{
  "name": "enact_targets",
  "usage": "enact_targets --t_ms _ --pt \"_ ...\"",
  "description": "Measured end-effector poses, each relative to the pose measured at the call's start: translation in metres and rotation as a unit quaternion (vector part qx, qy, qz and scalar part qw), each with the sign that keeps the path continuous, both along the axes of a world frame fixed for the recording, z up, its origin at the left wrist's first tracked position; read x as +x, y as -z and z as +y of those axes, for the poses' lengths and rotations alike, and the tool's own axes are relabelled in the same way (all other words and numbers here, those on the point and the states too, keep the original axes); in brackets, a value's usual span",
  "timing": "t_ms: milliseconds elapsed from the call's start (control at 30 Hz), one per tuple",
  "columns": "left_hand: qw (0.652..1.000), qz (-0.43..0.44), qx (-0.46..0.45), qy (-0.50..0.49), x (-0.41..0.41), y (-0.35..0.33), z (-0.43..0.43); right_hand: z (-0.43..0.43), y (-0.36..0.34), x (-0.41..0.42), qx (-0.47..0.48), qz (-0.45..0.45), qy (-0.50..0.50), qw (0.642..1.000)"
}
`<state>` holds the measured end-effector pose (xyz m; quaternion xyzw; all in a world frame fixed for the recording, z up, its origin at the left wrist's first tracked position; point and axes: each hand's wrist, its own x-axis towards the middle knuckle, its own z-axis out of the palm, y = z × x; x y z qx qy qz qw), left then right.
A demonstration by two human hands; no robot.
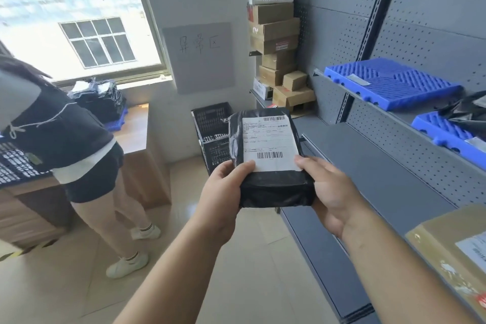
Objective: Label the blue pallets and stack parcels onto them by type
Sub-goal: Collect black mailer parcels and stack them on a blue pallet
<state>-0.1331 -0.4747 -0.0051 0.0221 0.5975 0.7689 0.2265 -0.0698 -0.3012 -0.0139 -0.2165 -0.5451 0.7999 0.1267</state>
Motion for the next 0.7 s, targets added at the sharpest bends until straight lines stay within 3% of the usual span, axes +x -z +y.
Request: enact_targets --t_ms 367,700 --pt "0.997 0.044 0.006 0.062 -0.080 -0.031 0.139 0.132 -0.028 -0.059 0.024 0.049 0.069 0.996" --pt "0.973 0.039 0.032 0.225 -0.113 -0.040 0.288 0.241 -0.045 -0.034 0.082 0.030 0.243 0.966"
